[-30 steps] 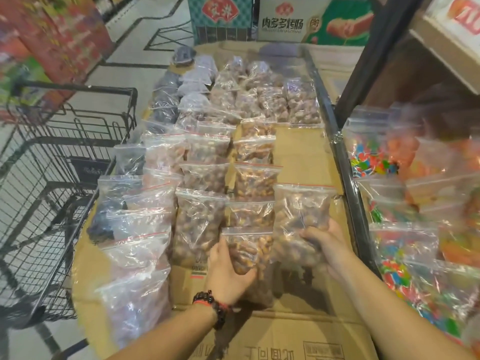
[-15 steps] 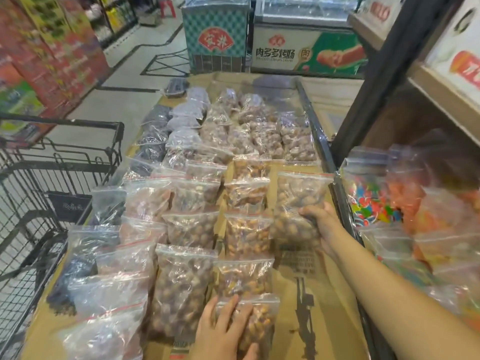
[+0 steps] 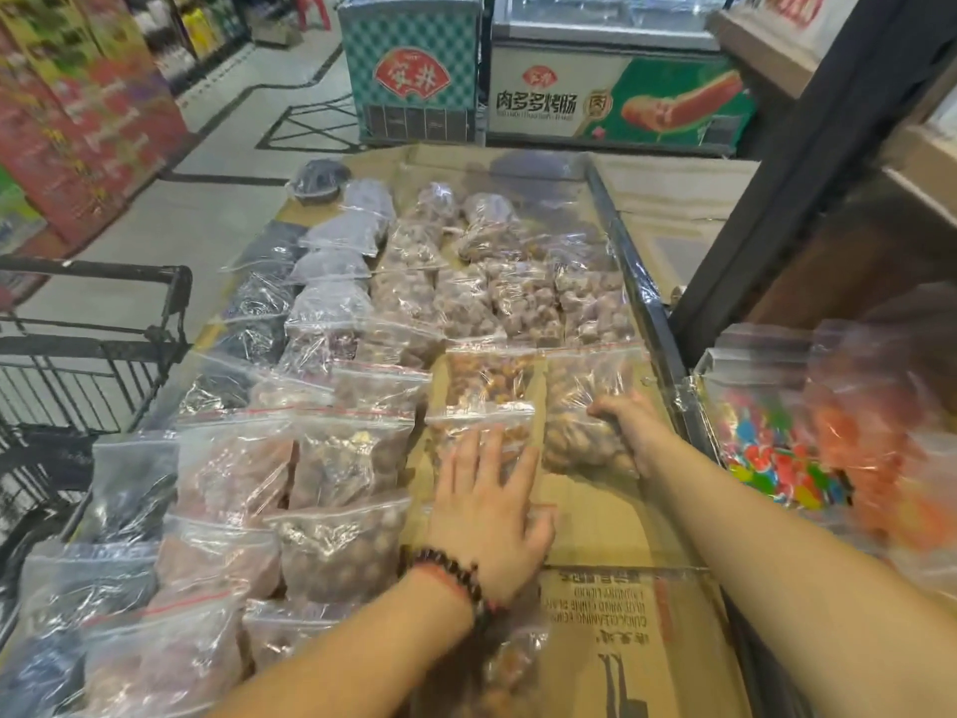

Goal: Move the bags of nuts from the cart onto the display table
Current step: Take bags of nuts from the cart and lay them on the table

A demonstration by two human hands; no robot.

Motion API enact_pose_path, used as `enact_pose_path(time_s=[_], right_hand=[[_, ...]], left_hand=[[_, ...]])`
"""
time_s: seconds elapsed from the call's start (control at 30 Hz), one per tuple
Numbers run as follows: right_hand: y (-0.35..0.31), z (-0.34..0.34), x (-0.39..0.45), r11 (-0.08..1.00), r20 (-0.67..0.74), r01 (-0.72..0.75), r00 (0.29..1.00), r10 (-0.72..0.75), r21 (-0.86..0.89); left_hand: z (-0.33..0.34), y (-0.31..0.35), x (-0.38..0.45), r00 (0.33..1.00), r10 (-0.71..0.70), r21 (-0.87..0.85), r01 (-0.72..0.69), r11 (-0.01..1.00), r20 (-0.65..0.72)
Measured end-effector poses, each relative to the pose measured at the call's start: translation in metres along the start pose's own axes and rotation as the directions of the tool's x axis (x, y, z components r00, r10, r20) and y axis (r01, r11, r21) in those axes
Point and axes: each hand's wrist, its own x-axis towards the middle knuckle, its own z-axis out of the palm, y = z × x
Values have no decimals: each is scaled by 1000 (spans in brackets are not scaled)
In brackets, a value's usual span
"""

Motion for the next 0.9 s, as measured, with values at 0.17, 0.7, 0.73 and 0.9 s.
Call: enact_pose_path(time_s=[0.17, 0.7, 0.73, 0.9], right_hand=[[-8, 0, 25, 988, 17, 60, 998, -58, -144], [11, -9, 42, 717, -23, 218, 950, -310, -662], [10, -9, 40, 710, -23, 209, 953, -302, -672], [-3, -8, 20, 693, -7, 169, 970, -243, -701]], left_hand=[[0, -11, 80, 998, -34, 20, 33, 999, 44], [39, -25, 103, 986, -128, 101, 117, 988, 107], [38, -25, 103, 985, -130, 101, 119, 988, 110], [23, -31, 100, 978, -77, 27, 73, 997, 196]])
